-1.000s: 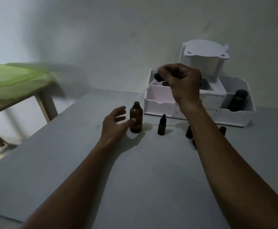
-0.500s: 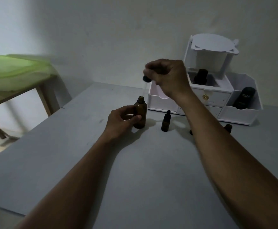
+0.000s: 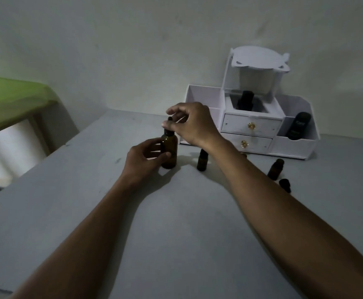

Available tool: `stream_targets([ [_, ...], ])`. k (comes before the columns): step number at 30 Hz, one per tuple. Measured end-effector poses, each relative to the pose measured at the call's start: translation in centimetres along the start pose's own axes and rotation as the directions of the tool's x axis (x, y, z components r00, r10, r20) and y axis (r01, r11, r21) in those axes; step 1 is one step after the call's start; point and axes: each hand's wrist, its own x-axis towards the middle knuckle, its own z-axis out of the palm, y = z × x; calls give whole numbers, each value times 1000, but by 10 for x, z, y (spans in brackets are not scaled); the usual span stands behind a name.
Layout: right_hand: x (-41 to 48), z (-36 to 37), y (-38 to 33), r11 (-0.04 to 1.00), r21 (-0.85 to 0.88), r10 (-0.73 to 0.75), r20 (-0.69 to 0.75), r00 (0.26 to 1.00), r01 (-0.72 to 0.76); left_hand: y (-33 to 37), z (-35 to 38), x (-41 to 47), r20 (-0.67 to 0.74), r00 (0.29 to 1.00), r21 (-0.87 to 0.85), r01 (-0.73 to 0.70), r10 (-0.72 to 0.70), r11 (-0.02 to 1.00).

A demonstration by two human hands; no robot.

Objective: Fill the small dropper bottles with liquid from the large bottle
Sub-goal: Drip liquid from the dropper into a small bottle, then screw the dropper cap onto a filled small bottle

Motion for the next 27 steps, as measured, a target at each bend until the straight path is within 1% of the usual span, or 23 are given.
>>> stream_targets([
  [2, -8, -10, 1, 1000, 18, -6, -51, 999, 7, -1, 1, 0, -38, 998, 38, -39, 40, 999],
  [4, -22, -26, 6, 998, 35, -39, -118, 992, 44, 0, 1, -3, -146, 983, 104, -99, 113, 990],
  [6, -41, -48, 15, 998, 18, -64, -147, 987, 68, 4, 2, -7, -285, 933, 172, -174, 218, 970],
  [7, -51, -60, 21, 999, -10, -49, -138, 989, 48, 9, 3, -10, -340, 899, 212, -214, 277, 954],
  [9, -73, -83, 34, 994, -90, 52, -61, 997, -57, 23, 11, -17, -398, 835, 259, -294, 379, 920],
  [11, -93, -98, 47, 968, -152, 203, 18, 979, -198, 40, 28, -25, -394, 797, 250, -387, 458, 888],
  [12, -102, -103, 53, 951, -173, 265, 32, 964, -256, 47, 39, -30, -374, 790, 232, -427, 486, 874],
  [14, -113, -105, 60, 908, -244, 358, 23, 933, -342, 60, 66, -38, -301, 805, 183, -477, 511, 860],
  [16, -119, -102, 65, 851, -314, 446, 7, 895, -421, 68, 94, -44, -187, 855, 115, -470, 483, 875],
  [17, -121, -100, 67, 829, -323, 480, -6, 877, -456, 70, 106, -45, -126, 886, 97, -437, 447, 894],
  [19, -125, -95, 71, 803, -303, 527, -40, 849, -513, 70, 126, -43, -34, 941, 98, -332, 336, 938],
  [21, -129, -91, 74, 786, -293, 549, -74, 833, -544, 65, 139, -37, 16, 977, 102, -214, 213, 972],
  [24, -131, -93, 76, 774, -295, 556, -106, 824, -560, 56, 150, -24, 52, 997, 86, -54, 50, 995],
  [27, -126, -104, 80, 771, -296, 546, -147, 825, -564, 51, 158, -15, 101, 993, 70, 61, -68, 996],
])
